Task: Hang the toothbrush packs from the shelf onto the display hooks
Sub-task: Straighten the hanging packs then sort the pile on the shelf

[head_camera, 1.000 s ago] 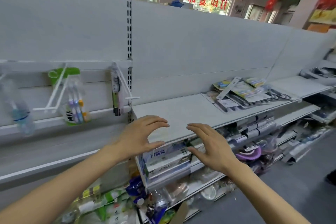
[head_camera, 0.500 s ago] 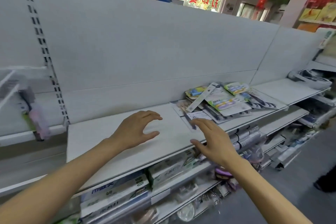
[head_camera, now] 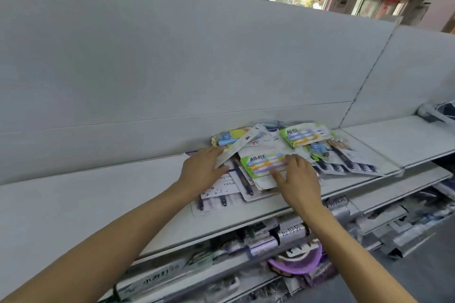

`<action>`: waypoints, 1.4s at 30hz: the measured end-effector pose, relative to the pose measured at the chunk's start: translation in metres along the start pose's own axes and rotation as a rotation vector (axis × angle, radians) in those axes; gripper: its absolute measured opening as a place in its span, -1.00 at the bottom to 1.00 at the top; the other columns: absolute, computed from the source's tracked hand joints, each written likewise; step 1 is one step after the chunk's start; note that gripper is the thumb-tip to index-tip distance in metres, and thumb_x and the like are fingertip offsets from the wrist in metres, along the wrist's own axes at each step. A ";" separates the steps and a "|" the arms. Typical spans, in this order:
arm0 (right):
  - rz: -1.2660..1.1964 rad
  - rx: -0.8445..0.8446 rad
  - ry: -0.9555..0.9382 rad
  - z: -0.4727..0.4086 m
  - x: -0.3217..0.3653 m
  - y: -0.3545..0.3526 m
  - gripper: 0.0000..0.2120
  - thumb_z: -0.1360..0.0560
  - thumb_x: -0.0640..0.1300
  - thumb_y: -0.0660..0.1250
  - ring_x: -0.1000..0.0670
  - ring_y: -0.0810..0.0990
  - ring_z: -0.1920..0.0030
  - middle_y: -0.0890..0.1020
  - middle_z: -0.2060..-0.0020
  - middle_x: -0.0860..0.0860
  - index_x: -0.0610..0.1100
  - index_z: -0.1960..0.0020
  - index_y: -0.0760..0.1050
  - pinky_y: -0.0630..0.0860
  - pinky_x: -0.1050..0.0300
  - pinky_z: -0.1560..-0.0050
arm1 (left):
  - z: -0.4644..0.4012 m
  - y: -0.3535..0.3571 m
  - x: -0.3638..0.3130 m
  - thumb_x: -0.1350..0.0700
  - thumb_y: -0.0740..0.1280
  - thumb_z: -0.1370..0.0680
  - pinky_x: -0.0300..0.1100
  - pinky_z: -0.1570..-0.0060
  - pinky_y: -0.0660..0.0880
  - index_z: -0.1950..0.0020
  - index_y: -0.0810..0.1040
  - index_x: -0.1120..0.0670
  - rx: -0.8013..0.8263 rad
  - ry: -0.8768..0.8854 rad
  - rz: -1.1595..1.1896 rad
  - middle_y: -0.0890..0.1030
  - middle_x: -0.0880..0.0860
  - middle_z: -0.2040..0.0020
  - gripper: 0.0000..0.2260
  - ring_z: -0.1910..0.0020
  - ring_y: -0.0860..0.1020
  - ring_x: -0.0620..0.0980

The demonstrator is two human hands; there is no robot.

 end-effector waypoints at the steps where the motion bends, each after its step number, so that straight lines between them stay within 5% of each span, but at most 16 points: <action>1: 0.005 0.006 0.033 -0.006 -0.009 0.001 -0.44 -0.59 0.19 0.24 -0.23 0.43 -0.29 0.52 -0.27 -0.18 -0.26 -0.33 0.43 0.37 -0.09 -0.30 | -0.004 0.005 -0.002 -0.17 0.28 -0.57 -0.10 -0.07 0.48 -0.49 0.35 -0.10 -0.003 -0.017 -0.010 0.46 -0.11 -0.41 -0.50 -0.28 0.51 -0.02; 7: -0.057 0.060 0.156 -0.026 -0.040 0.012 -0.33 -0.52 0.27 0.29 -0.32 0.38 -0.26 0.37 -0.33 -0.25 -0.29 -0.33 0.40 0.38 -0.15 -0.22 | -0.010 0.004 0.001 0.02 0.24 -0.63 -0.13 0.21 0.41 -0.40 0.46 -0.11 -0.127 -0.052 -0.016 0.59 -0.06 -0.21 -0.67 -0.04 0.60 0.07; 13: -0.245 0.188 0.332 -0.047 -0.073 0.022 0.02 -0.27 0.30 0.54 -0.34 0.30 -0.32 0.23 -0.34 -0.33 -0.34 -0.38 0.19 0.32 -0.14 -0.30 | -0.001 0.001 0.032 0.01 0.27 -0.61 -0.07 0.15 0.52 -0.36 0.46 -0.14 -0.083 -0.211 0.201 0.67 -0.10 0.12 -0.69 0.12 0.61 -0.02; 18: -0.572 0.220 0.522 -0.043 -0.095 0.029 0.05 -0.37 0.28 0.47 -0.35 0.22 -0.43 0.11 -0.46 -0.37 -0.27 -0.53 0.02 0.32 -0.18 -0.36 | 0.010 -0.004 0.029 -0.01 0.29 -0.60 -0.06 0.09 0.55 -0.33 0.47 -0.18 -0.094 -0.201 0.248 0.67 -0.13 0.13 -0.71 0.12 0.64 -0.09; 21: -0.641 0.165 0.592 -0.045 -0.101 0.029 -0.03 -0.45 0.35 0.33 -0.32 0.20 -0.46 0.20 -0.46 -0.36 -0.28 -0.53 0.06 0.33 -0.22 -0.36 | 0.017 -0.010 0.019 0.00 0.29 -0.61 -0.13 0.16 0.52 -0.32 0.49 -0.18 -0.106 -0.168 0.264 0.67 -0.16 0.13 -0.72 0.17 0.62 -0.13; 27: -0.747 0.033 0.613 -0.045 -0.097 0.020 -0.44 -0.38 0.01 0.57 -0.25 0.55 -0.18 0.60 -0.09 -0.17 -0.31 -0.20 0.50 0.50 -0.15 -0.21 | 0.030 -0.025 0.012 0.00 0.30 -0.61 -0.13 0.12 0.51 -0.33 0.50 -0.17 -0.121 -0.155 0.291 0.67 -0.17 0.12 -0.72 0.11 0.60 -0.09; 32: -0.918 -0.122 0.701 -0.034 -0.098 0.009 -0.48 -0.39 -0.14 0.57 -0.23 0.53 -0.20 0.56 -0.21 -0.20 -0.22 -0.26 0.45 0.49 -0.15 -0.22 | 0.044 -0.037 0.022 -0.05 0.29 -0.58 -0.06 0.05 0.57 -0.29 0.50 -0.21 -0.105 -0.158 0.360 0.68 -0.20 0.06 -0.73 0.13 0.64 -0.18; 38: -0.867 -0.329 0.504 -0.019 -0.065 -0.043 -0.63 -0.50 -0.15 0.45 -0.17 0.53 -0.02 0.52 -0.05 -0.13 -0.15 -0.20 0.36 0.40 0.03 0.06 | 0.071 -0.060 0.035 0.00 0.30 -0.59 -0.07 0.07 0.55 -0.06 0.52 -0.16 -0.126 -0.195 0.517 0.68 -0.18 0.04 -0.93 0.17 0.67 -0.16; 42: -0.959 -0.446 0.315 0.000 -0.017 -0.081 -0.67 -0.52 -0.27 0.39 0.21 0.54 0.28 0.48 0.03 0.02 -0.15 -0.19 0.34 0.40 0.40 0.31 | 0.096 -0.073 0.049 0.09 0.27 -0.63 0.09 -0.02 0.59 0.00 0.49 0.03 -0.111 -0.217 0.803 0.68 -0.02 0.20 -0.95 0.21 0.71 0.02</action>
Point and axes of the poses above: each hand's wrist, its own z-axis away from the middle knuckle, its own y-axis out of the palm, x = y × z, the point moved 10 cm from there along -z, towards the middle knuckle
